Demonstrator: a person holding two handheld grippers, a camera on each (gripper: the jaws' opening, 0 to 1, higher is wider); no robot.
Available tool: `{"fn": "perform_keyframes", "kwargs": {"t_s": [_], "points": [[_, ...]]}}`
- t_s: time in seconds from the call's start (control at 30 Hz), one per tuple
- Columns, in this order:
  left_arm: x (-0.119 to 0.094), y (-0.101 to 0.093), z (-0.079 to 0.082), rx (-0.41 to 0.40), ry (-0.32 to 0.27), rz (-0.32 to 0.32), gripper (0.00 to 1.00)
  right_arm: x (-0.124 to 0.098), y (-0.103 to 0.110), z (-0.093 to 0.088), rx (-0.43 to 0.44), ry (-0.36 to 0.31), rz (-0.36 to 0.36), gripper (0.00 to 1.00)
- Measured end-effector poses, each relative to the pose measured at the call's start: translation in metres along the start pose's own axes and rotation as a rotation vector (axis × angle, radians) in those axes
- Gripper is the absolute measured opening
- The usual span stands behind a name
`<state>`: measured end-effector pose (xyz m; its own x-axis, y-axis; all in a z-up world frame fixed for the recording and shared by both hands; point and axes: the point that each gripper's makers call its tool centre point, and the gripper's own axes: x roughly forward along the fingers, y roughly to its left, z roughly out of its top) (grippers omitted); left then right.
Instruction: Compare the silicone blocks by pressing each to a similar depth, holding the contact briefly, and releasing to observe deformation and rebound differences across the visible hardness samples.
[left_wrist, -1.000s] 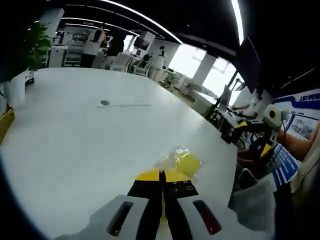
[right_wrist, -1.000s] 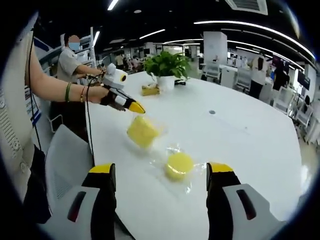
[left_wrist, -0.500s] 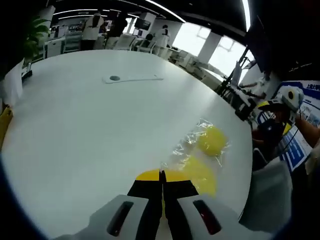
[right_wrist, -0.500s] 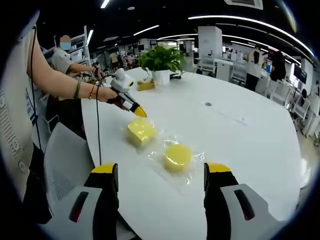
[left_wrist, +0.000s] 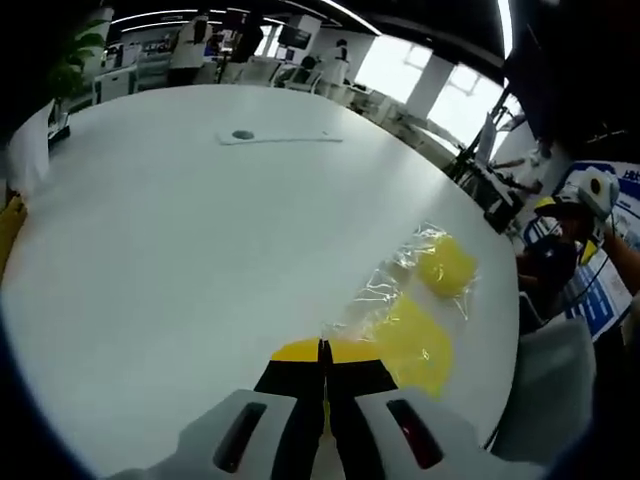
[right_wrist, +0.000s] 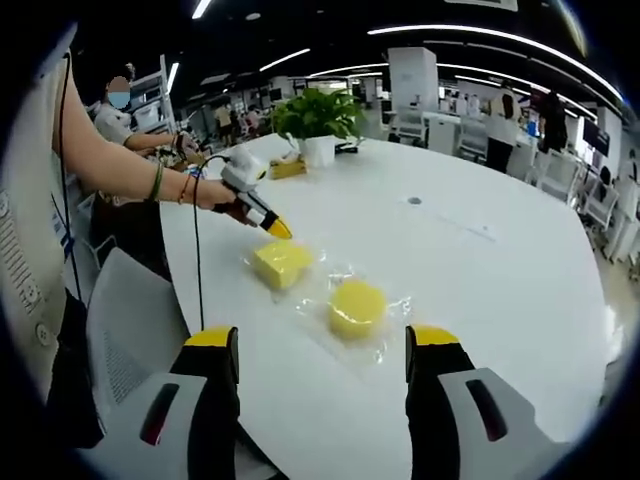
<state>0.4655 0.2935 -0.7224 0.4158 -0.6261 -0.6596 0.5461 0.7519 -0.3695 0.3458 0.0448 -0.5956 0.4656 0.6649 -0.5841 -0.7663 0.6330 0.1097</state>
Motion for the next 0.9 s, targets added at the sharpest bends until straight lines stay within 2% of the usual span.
{"fn": "perform_keyframes", "kwargs": {"t_s": [0.23,0.33,0.43,0.57,0.7,0.9], "points": [[-0.001,0.000,0.002,0.003,-0.022,-0.005,0.00,0.002,0.001,0.002,0.000,-0.010,0.003,0.62],[-0.002,0.000,0.002,0.037,-0.034,0.017,0.00,0.002,0.001,0.003,-0.002,-0.017,0.002,0.62],[-0.007,0.005,0.004,0.067,-0.047,0.063,0.06,0.001,0.000,0.002,0.000,-0.018,-0.001,0.62],[-0.020,0.011,0.008,0.071,-0.084,0.111,0.19,-0.002,-0.001,0.003,0.004,-0.031,-0.007,0.62],[-0.037,0.011,0.012,0.067,-0.124,0.157,0.27,-0.005,0.003,0.004,0.004,-0.044,-0.001,0.61],[-0.071,-0.009,0.021,0.074,-0.234,0.185,0.35,-0.009,0.009,0.010,0.009,-0.085,0.017,0.61]]}}
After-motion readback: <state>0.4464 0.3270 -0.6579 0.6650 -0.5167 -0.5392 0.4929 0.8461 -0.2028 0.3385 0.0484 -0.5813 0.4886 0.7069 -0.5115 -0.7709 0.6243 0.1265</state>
